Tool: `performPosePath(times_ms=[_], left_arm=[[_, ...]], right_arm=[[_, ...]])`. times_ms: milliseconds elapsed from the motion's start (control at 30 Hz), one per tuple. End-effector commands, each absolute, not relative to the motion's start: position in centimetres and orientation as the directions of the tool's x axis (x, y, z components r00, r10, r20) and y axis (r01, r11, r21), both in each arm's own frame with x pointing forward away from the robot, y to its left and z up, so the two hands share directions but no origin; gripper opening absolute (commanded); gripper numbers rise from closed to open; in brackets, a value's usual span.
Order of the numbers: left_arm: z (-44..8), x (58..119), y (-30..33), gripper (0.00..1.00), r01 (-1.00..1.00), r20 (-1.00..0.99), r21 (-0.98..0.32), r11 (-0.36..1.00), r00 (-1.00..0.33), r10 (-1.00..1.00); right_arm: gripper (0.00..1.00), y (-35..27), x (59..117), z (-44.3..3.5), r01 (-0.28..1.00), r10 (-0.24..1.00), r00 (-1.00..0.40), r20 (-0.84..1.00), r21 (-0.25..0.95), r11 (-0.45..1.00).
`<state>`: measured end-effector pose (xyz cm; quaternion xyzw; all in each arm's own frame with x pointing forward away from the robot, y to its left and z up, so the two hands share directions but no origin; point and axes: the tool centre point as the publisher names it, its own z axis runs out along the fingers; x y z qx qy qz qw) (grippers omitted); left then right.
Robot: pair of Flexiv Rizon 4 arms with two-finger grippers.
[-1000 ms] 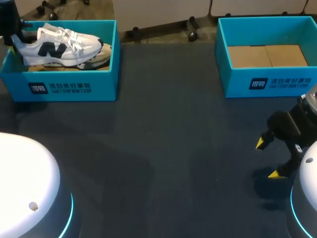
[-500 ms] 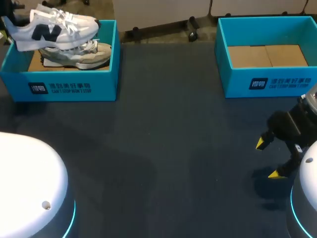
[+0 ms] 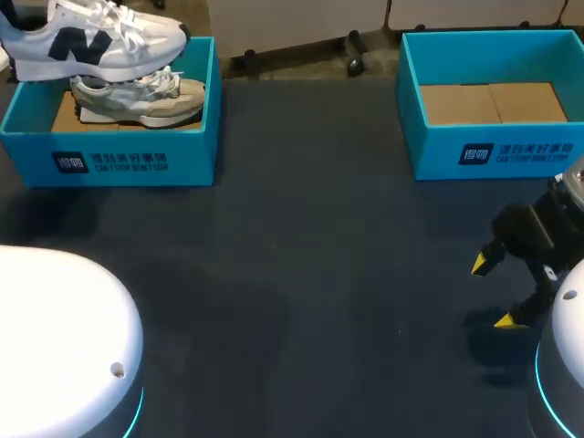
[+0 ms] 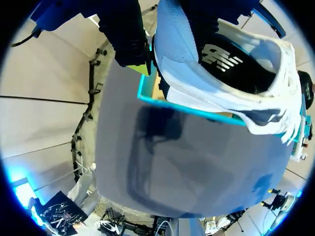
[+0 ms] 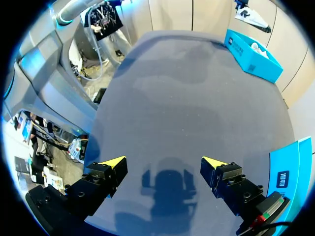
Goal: Take the shoe out of the shoebox, open the shoe tongue, remove and reinsert the insole, then place the shoe into the shoebox
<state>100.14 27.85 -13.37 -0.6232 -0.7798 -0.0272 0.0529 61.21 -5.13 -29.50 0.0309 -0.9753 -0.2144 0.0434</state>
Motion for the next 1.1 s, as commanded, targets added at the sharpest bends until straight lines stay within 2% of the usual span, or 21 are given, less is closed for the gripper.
performPosePath(times_ms=[33, 100, 633, 667, 767, 900, 1100], left_arm=[[-12.1, 95.8, 27.1, 0.00, 0.979, 0.112, 0.033, 0.201, -0.204, 0.973], [-10.2, 93.7, 26.4, 0.00, 0.987, 0.092, -0.002, 0.162, -0.161, 0.983], [-11.2, 93.7, 25.7, 0.00, 0.982, 0.120, -0.009, 0.188, -0.186, 0.975], [-11.7, 93.2, 25.1, 0.00, 0.982, 0.150, 0.020, 0.190, -0.191, 0.970], [-9.9, 90.5, 23.9, 0.00, 0.985, 0.113, -0.037, 0.166, -0.161, 0.980], [-8.8, 87.2, 22.2, 0.00, 0.990, 0.113, -0.025, 0.139, -0.135, 0.984], [-9.4, 82.7, 18.8, 0.00, 0.991, 0.136, -0.040, 0.131, -0.125, 0.983]], right_arm=[[1.00, -5.1, 61.2, -29.6, -0.042, -0.078, -0.994, 0.071, 0.418, 0.907], [1.00, -5.1, 61.2, -29.6, -0.042, -0.078, -0.994, 0.071, 0.418, 0.907], [1.00, -5.1, 61.2, -29.6, -0.042, -0.078, -0.994, 0.071, 0.418, 0.907], [1.00, -5.1, 61.2, -29.6, -0.042, -0.078, -0.994, 0.071, 0.418, 0.907], [1.00, -5.1, 61.2, -29.6, -0.042, -0.078, -0.994, 0.071, 0.418, 0.907], [1.00, -5.1, 61.2, -29.6, -0.042, -0.078, -0.994, 0.071, 0.418, 0.907], [1.00, -5.1, 61.2, -29.6, -0.042, -0.078, -0.994, 0.071, 0.418, 0.907]])
